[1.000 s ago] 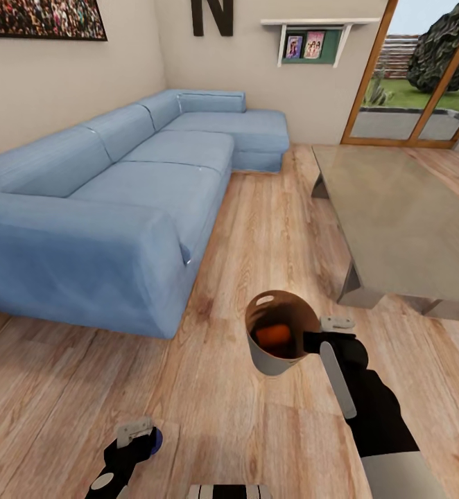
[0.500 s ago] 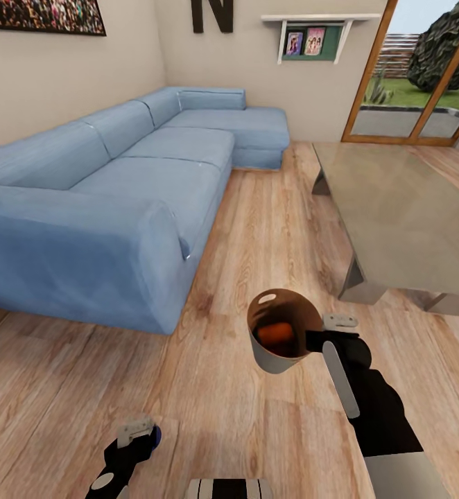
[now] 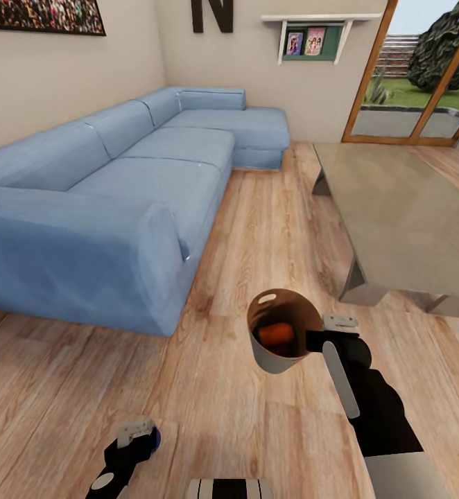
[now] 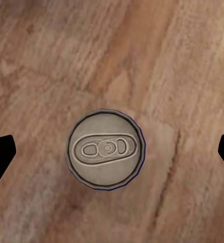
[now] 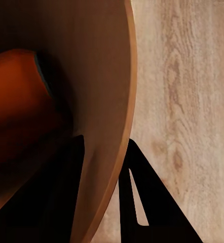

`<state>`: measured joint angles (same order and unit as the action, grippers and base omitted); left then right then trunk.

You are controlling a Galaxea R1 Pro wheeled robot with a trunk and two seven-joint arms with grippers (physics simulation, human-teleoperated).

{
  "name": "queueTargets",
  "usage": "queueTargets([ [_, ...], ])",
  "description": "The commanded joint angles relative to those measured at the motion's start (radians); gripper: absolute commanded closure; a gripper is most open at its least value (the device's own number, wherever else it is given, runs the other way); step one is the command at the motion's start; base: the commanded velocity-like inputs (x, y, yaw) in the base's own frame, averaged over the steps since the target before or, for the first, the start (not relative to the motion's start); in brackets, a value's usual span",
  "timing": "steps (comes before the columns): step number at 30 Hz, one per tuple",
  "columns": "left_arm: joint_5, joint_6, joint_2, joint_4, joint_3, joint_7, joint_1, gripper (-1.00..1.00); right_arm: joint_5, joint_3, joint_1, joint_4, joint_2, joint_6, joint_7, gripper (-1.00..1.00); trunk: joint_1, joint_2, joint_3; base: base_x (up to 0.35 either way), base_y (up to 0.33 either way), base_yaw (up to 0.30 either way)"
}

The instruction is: Put the three can of soda from the living room inside the tash can in the kitchen.

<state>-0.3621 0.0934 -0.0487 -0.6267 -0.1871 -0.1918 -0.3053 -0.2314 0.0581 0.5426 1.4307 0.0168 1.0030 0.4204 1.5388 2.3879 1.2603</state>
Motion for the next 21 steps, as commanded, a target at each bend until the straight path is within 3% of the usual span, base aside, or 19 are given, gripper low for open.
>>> queueTargets([
  [1, 0.0, 0.0, 0.0, 0.0, 0.0, 0.0, 0.0, -1.0, -0.005, 0.0, 0.0, 0.0, 0.0, -0.003, -0.002, 1.0, 0.0, 0.0, 0.0, 0.041, 0.0, 0.0],
  [13, 0.0, 0.0, 0.0, -0.001, 0.0, 0.0, 0.0, -1.0, -0.005, 0.0, 0.0, 0.0, 0.0, -0.004, -0.002, 1.0, 0.0, 0.0, 0.0, 0.006, 0.0, 0.0],
  [21, 0.0, 0.0, 0.0, -0.001, 0.0, 0.0, 0.0, -1.0, -0.005, 0.0, 0.0, 0.0, 0.0, -0.004, -0.002, 1.0, 0.031, 0.056, 0.025, 0.0, 0.0, 0.0],
])
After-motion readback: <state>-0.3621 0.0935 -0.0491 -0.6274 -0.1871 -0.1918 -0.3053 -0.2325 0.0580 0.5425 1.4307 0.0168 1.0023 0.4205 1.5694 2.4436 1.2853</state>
